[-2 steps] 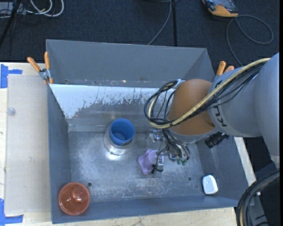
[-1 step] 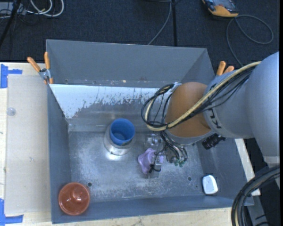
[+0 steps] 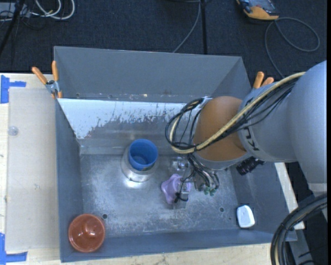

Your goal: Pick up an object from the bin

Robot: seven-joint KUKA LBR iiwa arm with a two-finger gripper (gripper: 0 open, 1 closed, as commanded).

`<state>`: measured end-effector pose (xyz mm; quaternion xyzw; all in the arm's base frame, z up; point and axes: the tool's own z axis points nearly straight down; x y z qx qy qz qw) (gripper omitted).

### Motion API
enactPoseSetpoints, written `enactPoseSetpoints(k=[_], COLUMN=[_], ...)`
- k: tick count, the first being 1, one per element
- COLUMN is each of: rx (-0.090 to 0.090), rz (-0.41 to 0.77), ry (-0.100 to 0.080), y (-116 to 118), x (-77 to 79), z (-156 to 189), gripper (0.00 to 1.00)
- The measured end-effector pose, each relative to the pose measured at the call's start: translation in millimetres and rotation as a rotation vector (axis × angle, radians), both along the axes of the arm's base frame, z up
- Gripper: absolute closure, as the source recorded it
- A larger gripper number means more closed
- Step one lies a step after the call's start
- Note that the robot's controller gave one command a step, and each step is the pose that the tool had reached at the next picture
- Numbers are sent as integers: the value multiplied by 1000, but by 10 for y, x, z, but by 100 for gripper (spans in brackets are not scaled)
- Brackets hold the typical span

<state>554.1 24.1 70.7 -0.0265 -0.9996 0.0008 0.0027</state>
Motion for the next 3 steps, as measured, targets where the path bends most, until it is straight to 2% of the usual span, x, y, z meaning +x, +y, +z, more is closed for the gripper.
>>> enactPoseSetpoints(k=[1,2,3], rx=[0,0,1], rz=[27,27,33], ry=[1,1,11], y=[-175,-174,-204], x=[26,26,-20], z=[504,504,873], gripper=[100,100,100])
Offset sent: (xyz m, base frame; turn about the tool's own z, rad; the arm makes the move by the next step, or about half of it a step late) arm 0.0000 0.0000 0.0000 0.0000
